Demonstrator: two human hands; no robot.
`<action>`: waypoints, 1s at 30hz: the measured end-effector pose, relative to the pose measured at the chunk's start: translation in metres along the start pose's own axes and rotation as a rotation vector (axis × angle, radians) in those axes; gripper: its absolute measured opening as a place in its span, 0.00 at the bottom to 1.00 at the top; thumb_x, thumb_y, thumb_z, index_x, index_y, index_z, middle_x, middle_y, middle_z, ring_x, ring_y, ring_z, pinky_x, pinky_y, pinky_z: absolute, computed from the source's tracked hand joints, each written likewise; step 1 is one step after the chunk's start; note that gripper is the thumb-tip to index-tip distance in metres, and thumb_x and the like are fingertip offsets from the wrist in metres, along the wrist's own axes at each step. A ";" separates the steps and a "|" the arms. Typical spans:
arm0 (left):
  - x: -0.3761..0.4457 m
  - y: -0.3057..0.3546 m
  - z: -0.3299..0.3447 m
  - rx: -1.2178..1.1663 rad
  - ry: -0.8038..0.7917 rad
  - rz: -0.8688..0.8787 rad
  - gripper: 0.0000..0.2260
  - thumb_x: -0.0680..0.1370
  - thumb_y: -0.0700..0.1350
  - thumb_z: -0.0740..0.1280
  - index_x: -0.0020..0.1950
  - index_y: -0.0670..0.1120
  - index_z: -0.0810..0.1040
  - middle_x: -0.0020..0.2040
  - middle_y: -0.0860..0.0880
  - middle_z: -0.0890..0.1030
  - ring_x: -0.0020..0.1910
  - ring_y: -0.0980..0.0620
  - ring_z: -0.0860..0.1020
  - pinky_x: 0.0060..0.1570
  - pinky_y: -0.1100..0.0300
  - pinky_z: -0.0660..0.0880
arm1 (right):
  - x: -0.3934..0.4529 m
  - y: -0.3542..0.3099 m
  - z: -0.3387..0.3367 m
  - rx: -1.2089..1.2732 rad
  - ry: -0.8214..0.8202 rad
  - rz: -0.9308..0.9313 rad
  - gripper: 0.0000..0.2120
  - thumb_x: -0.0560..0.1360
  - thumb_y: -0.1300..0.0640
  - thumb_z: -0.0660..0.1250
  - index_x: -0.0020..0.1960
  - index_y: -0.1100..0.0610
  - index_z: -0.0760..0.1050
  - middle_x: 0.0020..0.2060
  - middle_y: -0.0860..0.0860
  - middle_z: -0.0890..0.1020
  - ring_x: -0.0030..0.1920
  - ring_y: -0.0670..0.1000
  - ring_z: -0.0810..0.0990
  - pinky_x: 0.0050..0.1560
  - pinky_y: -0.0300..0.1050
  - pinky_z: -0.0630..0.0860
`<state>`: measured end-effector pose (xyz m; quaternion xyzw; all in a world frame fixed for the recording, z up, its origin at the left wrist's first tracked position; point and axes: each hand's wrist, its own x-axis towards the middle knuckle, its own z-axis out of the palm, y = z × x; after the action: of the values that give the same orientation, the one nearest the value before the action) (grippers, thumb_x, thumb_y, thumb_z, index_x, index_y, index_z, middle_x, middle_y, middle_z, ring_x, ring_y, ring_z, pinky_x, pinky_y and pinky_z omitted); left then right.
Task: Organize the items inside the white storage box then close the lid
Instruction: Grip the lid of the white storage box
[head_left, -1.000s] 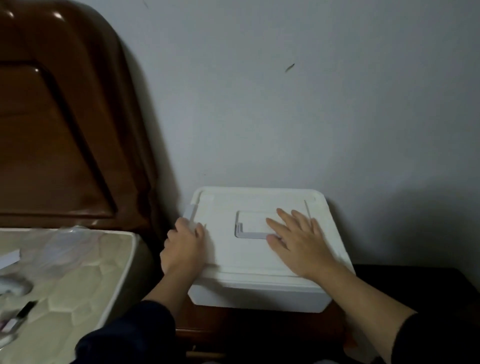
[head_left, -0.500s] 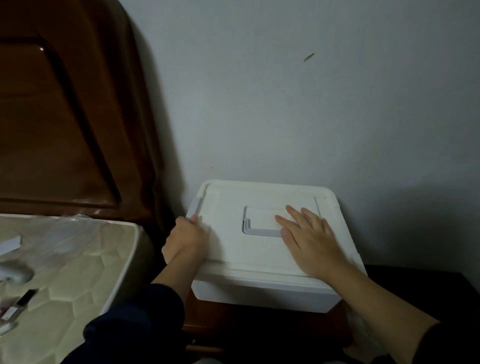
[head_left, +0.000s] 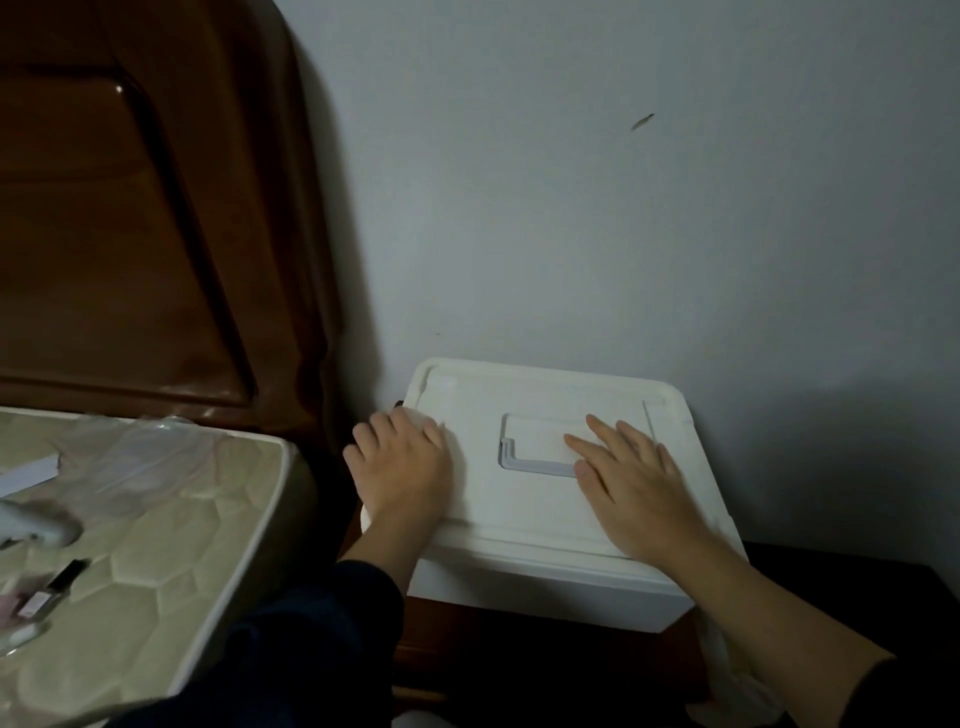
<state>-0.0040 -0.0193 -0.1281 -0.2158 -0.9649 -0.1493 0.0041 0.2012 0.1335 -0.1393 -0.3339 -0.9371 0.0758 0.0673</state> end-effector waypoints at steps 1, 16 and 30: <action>0.004 -0.001 -0.001 -0.051 -0.050 -0.009 0.22 0.86 0.56 0.53 0.72 0.44 0.70 0.68 0.41 0.76 0.66 0.39 0.73 0.63 0.44 0.69 | 0.000 -0.001 -0.001 0.031 0.031 0.010 0.24 0.86 0.41 0.51 0.80 0.41 0.65 0.83 0.41 0.58 0.83 0.51 0.54 0.81 0.62 0.55; 0.002 -0.007 -0.025 -0.473 -0.224 -0.072 0.35 0.77 0.60 0.68 0.81 0.48 0.65 0.72 0.42 0.73 0.68 0.37 0.74 0.68 0.40 0.73 | -0.017 0.024 -0.027 0.453 0.184 0.735 0.24 0.79 0.41 0.66 0.62 0.60 0.76 0.57 0.58 0.80 0.54 0.62 0.82 0.50 0.51 0.78; -0.003 -0.005 -0.046 -0.601 -0.340 -0.101 0.42 0.66 0.63 0.65 0.78 0.51 0.68 0.73 0.45 0.75 0.67 0.40 0.76 0.65 0.42 0.76 | -0.018 0.019 -0.040 0.584 0.206 0.780 0.22 0.75 0.39 0.68 0.55 0.58 0.76 0.47 0.54 0.82 0.47 0.59 0.83 0.50 0.56 0.83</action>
<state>-0.0058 -0.0377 -0.0860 -0.1812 -0.8742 -0.3888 -0.2276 0.2338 0.1407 -0.1047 -0.6325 -0.6707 0.3213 0.2166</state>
